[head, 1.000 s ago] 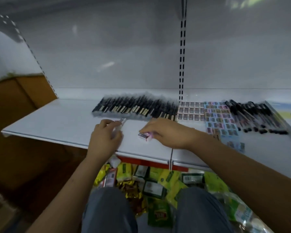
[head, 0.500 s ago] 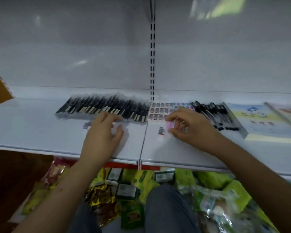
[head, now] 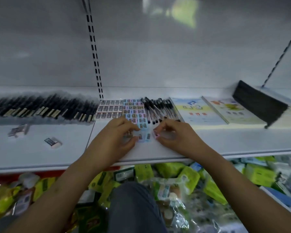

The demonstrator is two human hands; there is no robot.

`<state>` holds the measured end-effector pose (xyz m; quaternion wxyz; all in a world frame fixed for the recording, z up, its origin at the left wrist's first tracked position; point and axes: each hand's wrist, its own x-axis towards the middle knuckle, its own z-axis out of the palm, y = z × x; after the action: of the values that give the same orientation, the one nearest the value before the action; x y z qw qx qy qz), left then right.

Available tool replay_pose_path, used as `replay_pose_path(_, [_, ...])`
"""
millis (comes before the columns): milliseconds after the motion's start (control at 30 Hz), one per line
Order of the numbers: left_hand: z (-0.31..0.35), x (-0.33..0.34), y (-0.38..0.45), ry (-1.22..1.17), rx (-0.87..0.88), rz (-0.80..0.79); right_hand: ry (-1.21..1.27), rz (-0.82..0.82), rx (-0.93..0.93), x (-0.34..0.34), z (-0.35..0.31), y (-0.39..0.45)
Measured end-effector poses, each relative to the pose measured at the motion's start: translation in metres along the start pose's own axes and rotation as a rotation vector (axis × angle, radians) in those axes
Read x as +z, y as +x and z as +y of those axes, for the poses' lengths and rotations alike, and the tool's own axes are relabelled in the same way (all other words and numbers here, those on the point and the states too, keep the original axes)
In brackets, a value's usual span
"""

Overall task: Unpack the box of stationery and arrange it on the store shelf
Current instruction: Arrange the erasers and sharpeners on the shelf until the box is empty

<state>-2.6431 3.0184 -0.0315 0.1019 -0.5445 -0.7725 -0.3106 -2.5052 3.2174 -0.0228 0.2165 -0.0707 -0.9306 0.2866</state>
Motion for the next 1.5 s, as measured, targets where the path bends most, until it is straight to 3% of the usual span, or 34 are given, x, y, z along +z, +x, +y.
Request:
replay_pose_path(333, [-0.028, -0.020, -0.003, -0.029, -0.101, -0.025, -0.196, -0.052, -0.143, 0.008, -0.016, 0.001])
replay_pose_path(733, [-0.025, -0.016, 0.007, -0.050, 0.011, -0.057, -0.157, -0.080, -0.244, 0.026, -0.021, 0.032])
replay_pose_path(967, [-0.027, -0.012, 0.004, -0.046, 0.017, -0.038, -0.120, -0.014, -0.159, 0.013, -0.011, 0.020])
replay_pose_path(1500, [-0.020, -0.005, 0.010, 0.052, 0.025, 0.013, -0.135, -0.002, -0.178, 0.028, -0.008, 0.030])
